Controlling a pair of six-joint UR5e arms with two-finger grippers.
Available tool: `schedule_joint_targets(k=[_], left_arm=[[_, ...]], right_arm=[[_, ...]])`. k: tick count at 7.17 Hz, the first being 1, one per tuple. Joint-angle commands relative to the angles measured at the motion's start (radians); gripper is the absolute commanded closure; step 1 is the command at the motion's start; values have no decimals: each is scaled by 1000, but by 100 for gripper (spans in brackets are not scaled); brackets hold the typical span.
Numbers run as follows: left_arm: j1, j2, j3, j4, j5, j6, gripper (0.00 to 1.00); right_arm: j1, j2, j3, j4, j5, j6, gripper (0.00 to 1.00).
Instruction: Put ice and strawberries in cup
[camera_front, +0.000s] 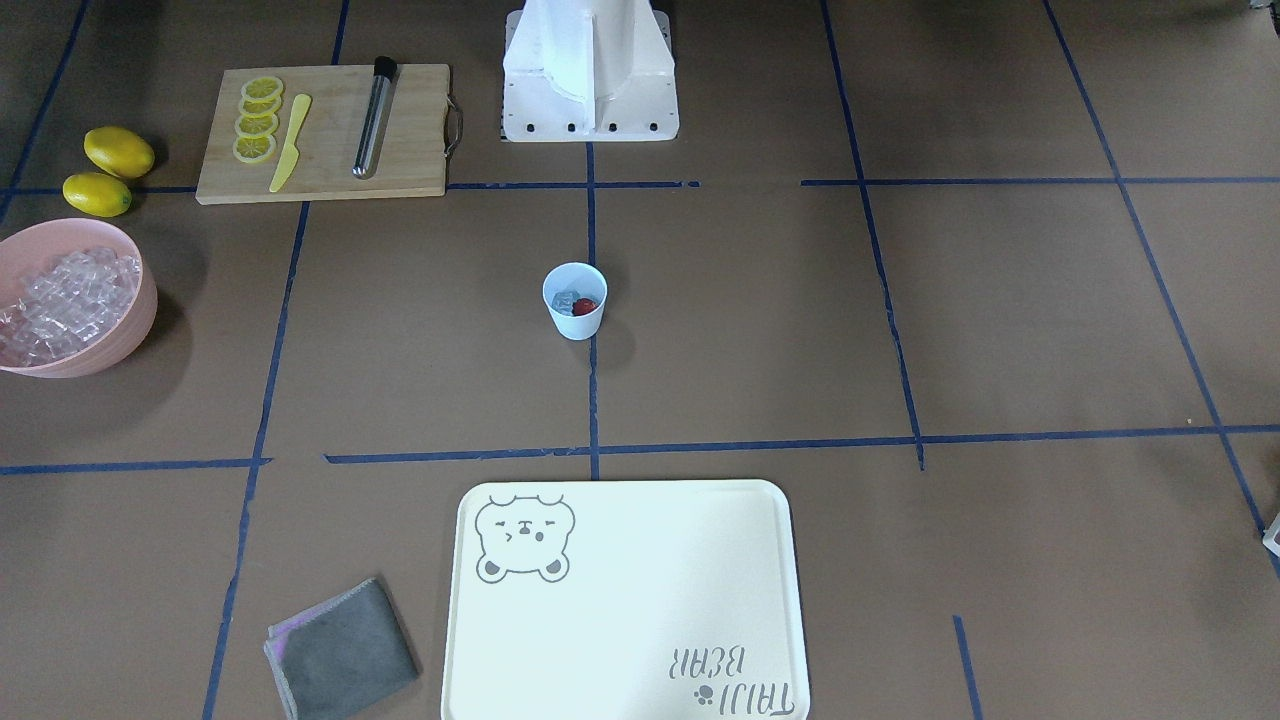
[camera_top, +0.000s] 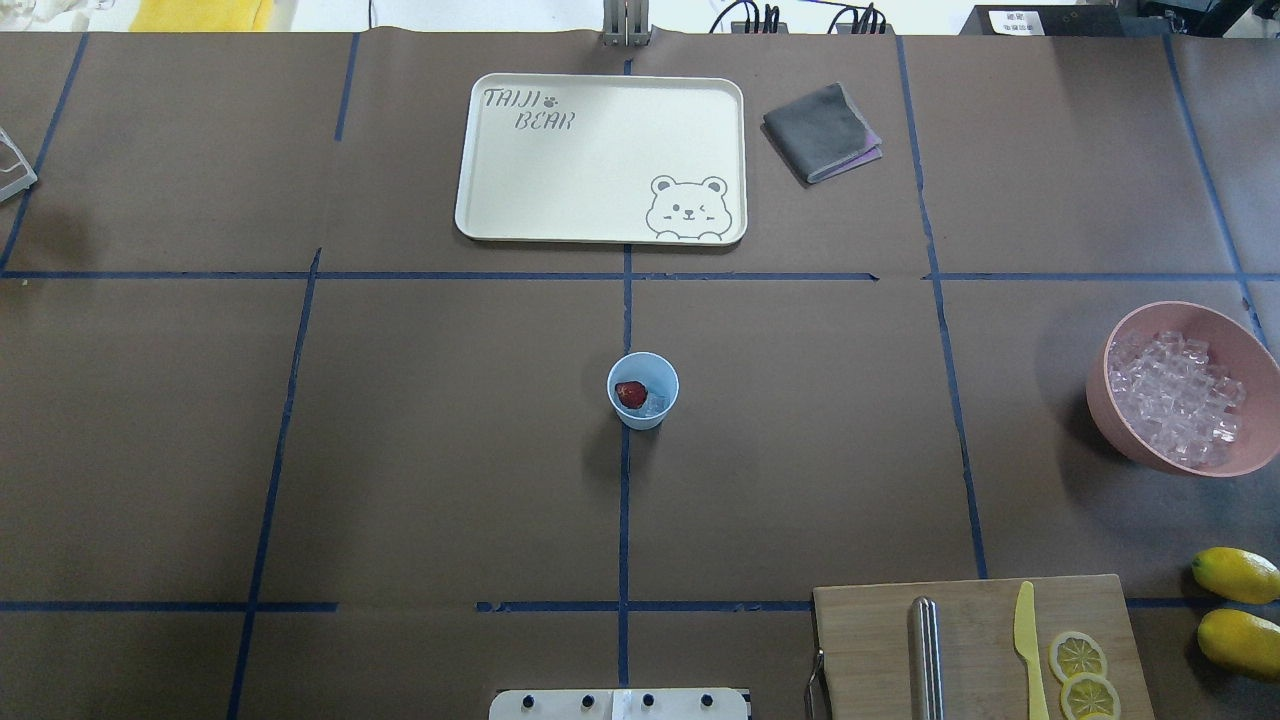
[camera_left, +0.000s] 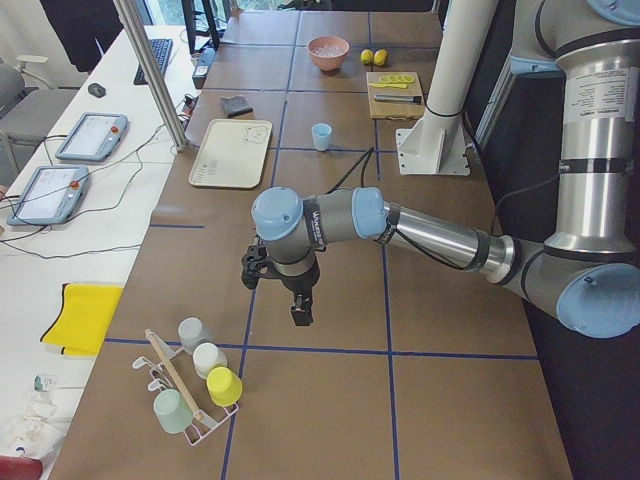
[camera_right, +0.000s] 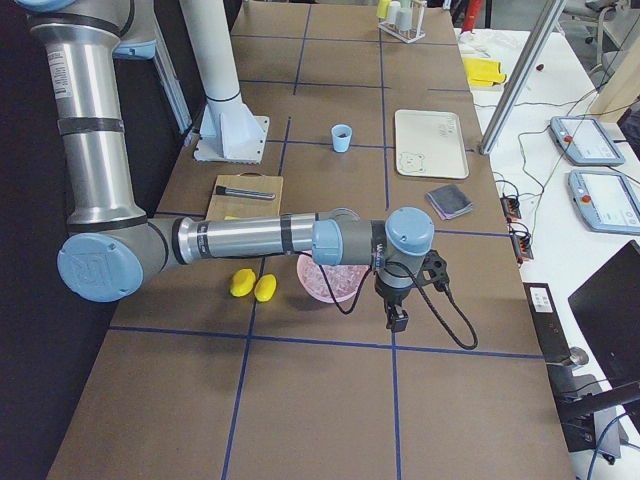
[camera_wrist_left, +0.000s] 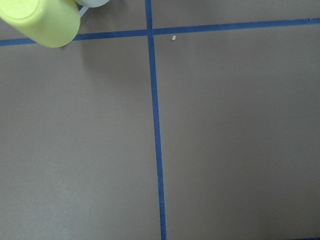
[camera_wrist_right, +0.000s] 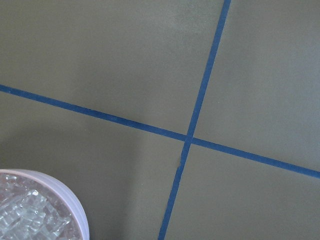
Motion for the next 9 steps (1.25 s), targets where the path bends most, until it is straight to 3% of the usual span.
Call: schedule_joint_targets(k=[1,4,9], left_arm=[[-1,14,62,-81,-1,-5,0],[-1,27,151,-204,2,-4,0],[-1,43,127,-246,6,-11,0]], right_arm=[[-5,-1,0,6,2,0,1],[-5,-7,-14,12,6,-4,1],[-7,-52,9,0,-58,-7,1]])
